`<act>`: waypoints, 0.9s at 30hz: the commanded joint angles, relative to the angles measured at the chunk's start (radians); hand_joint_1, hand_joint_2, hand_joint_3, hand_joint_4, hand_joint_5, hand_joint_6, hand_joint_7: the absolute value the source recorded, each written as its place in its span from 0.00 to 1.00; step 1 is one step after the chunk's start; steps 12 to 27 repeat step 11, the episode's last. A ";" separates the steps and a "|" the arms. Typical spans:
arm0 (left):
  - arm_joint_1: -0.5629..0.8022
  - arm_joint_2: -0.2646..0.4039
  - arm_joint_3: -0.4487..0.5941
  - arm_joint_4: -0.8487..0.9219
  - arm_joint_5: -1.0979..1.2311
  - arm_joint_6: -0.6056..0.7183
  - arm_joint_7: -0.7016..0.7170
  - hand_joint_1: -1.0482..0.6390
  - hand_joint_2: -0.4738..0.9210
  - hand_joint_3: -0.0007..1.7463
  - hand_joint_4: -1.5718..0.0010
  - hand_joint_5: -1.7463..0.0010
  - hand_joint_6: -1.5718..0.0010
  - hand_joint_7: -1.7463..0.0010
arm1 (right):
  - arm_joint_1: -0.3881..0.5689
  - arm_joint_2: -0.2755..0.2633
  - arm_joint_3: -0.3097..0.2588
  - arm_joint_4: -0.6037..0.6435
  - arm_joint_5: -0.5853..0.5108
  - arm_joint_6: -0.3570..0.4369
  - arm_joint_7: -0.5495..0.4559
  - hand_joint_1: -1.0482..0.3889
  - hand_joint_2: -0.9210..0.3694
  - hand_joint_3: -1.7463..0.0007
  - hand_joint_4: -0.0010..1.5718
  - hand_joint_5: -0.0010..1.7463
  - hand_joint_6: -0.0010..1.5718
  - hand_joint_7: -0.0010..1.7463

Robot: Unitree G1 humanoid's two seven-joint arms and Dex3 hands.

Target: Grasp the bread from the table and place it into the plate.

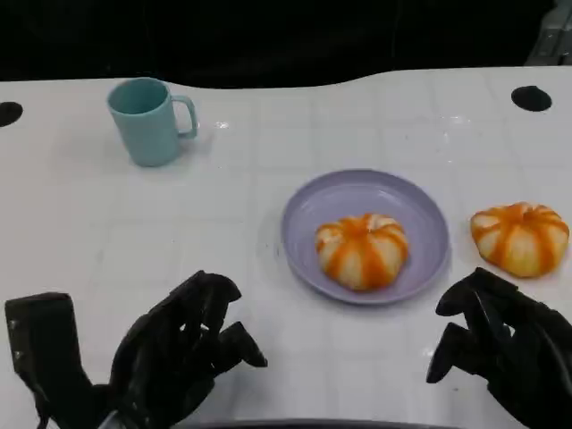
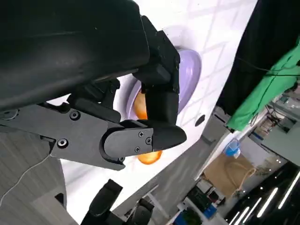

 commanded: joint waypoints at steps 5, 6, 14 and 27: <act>-0.005 0.013 0.005 0.021 -0.004 -0.020 -0.031 0.29 1.00 0.25 0.48 0.00 0.64 0.00 | 0.007 -0.013 -0.010 -0.003 -0.004 -0.007 0.000 0.43 0.00 0.75 0.40 1.00 0.31 0.92; -0.005 0.013 0.003 0.022 -0.001 -0.024 -0.033 0.28 1.00 0.25 0.48 0.00 0.65 0.00 | 0.007 -0.012 -0.011 -0.002 -0.003 -0.007 0.001 0.43 0.00 0.75 0.40 1.00 0.31 0.92; -0.006 0.017 -0.004 0.028 0.012 -0.041 -0.040 0.28 1.00 0.25 0.48 0.00 0.65 0.00 | 0.008 -0.010 -0.017 0.008 0.004 -0.019 0.011 0.43 0.00 0.74 0.40 1.00 0.32 0.92; -0.006 0.017 -0.004 0.028 0.012 -0.041 -0.040 0.28 1.00 0.25 0.48 0.00 0.65 0.00 | 0.008 -0.010 -0.017 0.008 0.004 -0.019 0.011 0.43 0.00 0.74 0.40 1.00 0.32 0.92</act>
